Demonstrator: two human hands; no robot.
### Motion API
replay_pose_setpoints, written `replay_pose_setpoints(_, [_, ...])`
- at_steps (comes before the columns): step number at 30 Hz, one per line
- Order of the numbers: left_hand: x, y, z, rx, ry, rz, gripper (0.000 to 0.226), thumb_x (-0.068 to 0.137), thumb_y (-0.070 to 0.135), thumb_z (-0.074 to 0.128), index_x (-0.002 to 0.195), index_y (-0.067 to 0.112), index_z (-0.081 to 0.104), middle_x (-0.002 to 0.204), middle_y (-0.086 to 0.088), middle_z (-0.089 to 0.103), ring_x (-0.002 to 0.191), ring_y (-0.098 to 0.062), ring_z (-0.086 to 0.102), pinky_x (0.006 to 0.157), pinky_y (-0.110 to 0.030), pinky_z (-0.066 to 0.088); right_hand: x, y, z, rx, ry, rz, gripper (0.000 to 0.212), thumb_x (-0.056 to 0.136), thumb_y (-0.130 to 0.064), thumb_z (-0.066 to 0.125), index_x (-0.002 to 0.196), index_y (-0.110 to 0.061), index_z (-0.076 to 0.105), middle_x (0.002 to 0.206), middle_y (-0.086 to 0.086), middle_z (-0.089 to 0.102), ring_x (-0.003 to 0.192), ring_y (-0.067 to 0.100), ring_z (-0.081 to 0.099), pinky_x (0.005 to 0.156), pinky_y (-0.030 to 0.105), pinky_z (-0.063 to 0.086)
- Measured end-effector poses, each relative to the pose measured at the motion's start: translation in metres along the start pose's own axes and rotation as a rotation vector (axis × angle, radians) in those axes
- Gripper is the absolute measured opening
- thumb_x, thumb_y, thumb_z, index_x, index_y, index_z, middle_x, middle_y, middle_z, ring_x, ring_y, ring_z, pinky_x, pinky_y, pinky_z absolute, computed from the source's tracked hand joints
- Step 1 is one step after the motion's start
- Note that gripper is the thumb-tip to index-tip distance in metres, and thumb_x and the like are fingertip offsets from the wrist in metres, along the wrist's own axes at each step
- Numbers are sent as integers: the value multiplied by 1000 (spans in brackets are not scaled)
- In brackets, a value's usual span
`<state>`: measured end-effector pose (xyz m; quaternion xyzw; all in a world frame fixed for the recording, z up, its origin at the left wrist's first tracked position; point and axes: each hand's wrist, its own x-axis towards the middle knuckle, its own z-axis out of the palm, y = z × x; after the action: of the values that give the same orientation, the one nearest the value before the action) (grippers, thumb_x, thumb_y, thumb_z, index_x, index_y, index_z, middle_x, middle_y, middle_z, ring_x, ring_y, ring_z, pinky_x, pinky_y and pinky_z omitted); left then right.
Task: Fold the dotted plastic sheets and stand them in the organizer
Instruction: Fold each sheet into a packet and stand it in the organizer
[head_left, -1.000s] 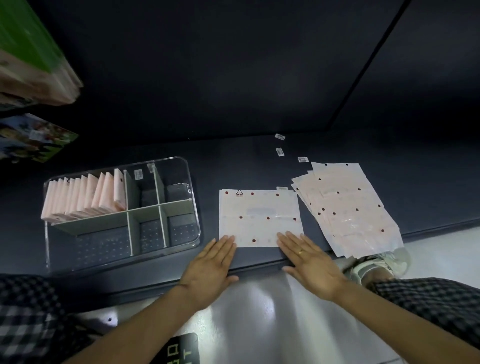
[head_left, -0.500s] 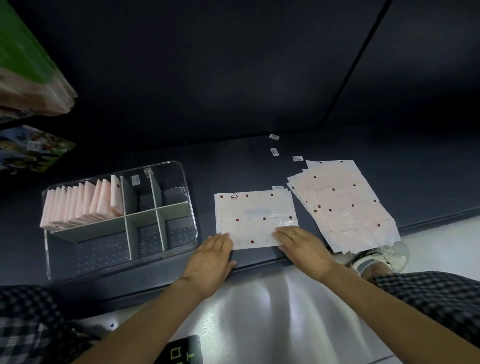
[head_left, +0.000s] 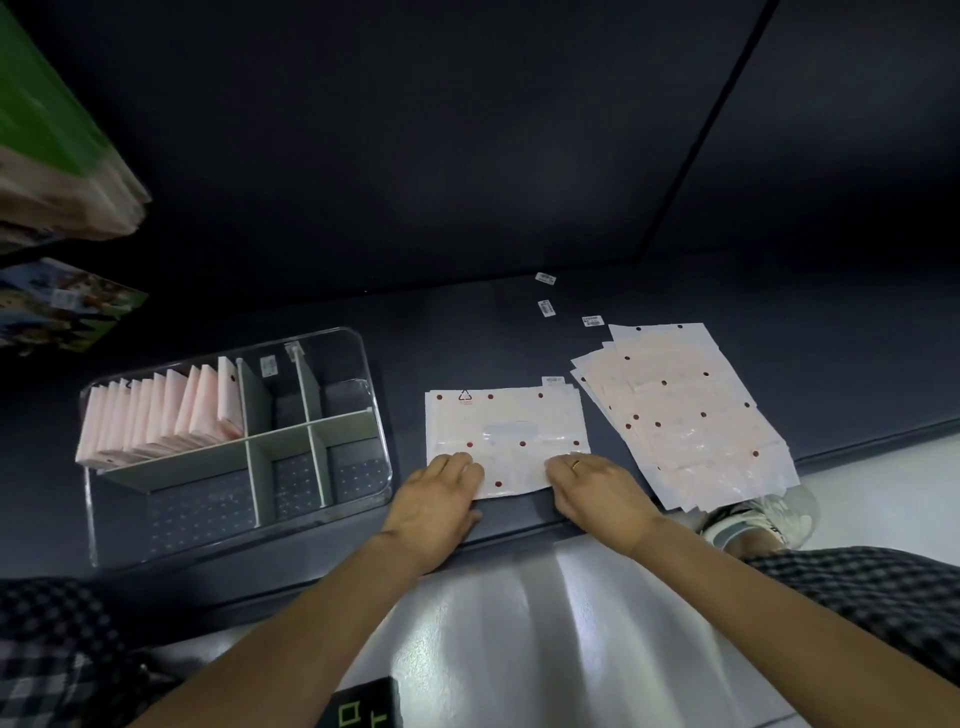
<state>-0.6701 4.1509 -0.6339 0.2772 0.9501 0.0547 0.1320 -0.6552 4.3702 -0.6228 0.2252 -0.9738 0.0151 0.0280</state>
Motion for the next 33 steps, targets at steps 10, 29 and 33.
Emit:
replay_pose_setpoints(10, [-6, -4, -45, -89, -94, -45, 43, 97, 23, 41, 138, 31, 31, 127, -5, 59, 113, -31, 54, 86, -35, 43, 4, 16, -43, 583, -407, 95, 13, 95, -21, 41, 86, -29, 36, 63, -8, 54, 57, 12, 44, 61, 31, 42])
replay_pose_setpoints(29, [-19, 29, 32, 3, -82, 3, 68, 100, 50, 21, 149, 16, -11, 156, -10, -19, 142, -29, -24, 115, -40, -19, -3, -68, 27, 566, -70, 167, 47, 102, -16, 32, 148, -11, 24, 156, 0, 19, 139, -1, 7, 113, 11, -2])
replay_pose_setpoints(33, [-23, 15, 37, 47, -93, 20, 66, 97, 56, 19, 146, 33, -19, 154, -13, -26, 140, -34, -27, 115, -43, -16, -22, -46, 32, 472, -106, 164, 51, 102, -22, 35, 149, -15, 17, 157, -2, 13, 142, 3, 6, 109, 7, -6])
